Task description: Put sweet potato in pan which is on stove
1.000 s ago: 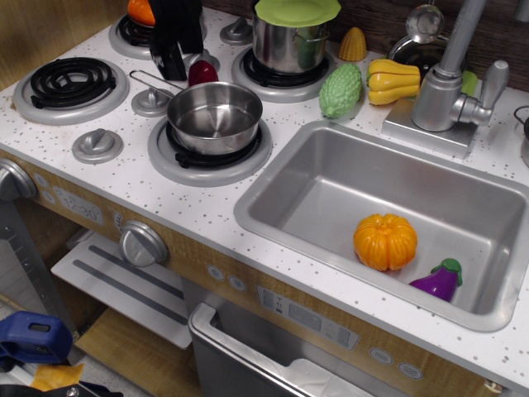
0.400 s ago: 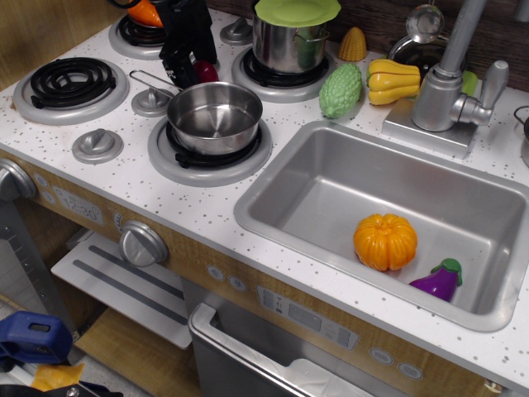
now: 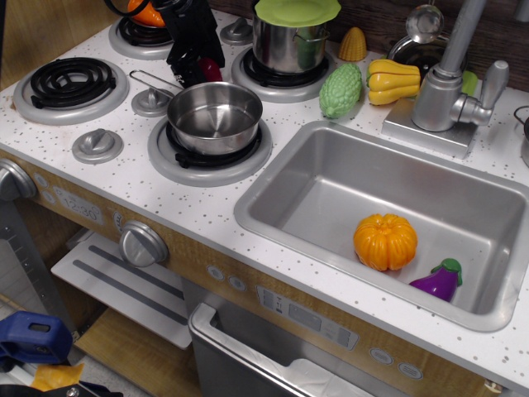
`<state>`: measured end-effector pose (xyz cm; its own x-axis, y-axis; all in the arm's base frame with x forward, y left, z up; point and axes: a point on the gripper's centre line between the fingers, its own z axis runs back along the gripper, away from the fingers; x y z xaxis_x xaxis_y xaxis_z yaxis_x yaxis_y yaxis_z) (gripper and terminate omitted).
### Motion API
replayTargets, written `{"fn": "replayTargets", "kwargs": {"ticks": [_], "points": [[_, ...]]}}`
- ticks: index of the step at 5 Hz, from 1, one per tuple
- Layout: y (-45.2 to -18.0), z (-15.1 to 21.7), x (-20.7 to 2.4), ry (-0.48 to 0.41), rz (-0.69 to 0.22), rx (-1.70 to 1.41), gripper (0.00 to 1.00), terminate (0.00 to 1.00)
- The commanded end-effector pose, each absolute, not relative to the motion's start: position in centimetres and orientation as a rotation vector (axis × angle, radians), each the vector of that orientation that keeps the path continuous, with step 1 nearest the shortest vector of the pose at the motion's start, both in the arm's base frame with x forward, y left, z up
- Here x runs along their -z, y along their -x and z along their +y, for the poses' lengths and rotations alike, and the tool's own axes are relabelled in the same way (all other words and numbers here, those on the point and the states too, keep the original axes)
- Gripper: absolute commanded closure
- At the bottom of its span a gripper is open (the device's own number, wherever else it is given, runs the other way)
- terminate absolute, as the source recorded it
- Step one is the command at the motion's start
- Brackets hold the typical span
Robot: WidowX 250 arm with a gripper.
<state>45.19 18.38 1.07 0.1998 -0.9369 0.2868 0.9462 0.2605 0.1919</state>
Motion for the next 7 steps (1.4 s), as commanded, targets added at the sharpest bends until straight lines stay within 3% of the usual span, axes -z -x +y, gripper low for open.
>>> {"fn": "replayTargets", "kwargs": {"ticks": [1, 2, 4, 7], "points": [[-45.5, 18.7, -4.3, -0.038, -0.414, 1.322, 1.0, 0.0], [-45.4, 18.4, -4.8, -0.035, -0.414, 1.317, 1.0, 0.0], [-45.6, 16.9, -10.7, -0.119, -0.25, 1.36, 1.0, 0.0], [-42.8, 14.4, -14.5, -0.185, -0.134, 1.26, 1.0, 0.0]]}}
